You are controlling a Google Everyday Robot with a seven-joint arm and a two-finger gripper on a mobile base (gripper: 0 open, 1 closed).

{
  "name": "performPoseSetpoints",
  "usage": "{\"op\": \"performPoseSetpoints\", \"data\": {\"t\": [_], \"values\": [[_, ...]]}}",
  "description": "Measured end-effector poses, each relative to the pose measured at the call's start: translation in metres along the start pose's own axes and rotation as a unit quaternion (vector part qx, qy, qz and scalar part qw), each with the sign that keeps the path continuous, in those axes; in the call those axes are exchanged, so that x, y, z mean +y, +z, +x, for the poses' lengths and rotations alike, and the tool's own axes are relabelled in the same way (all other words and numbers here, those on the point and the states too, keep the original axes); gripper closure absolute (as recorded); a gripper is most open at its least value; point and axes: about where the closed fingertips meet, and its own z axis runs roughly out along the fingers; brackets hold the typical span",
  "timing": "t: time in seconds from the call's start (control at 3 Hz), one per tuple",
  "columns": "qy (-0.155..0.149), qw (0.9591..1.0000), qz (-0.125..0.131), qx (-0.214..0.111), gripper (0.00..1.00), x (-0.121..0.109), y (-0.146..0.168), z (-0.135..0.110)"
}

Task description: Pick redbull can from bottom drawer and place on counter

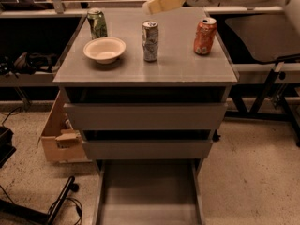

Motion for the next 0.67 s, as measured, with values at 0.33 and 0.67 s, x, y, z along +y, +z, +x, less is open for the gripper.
{"op": "performPoseSetpoints", "data": {"t": [0.33, 0.67], "values": [[-0.047, 0.9947, 0.055, 0.073, 0.00, 0.008, -0.105, -0.003], [-0.055, 0.9784, 0.159, 0.120, 0.00, 0.000, -0.191, 0.010]]}}
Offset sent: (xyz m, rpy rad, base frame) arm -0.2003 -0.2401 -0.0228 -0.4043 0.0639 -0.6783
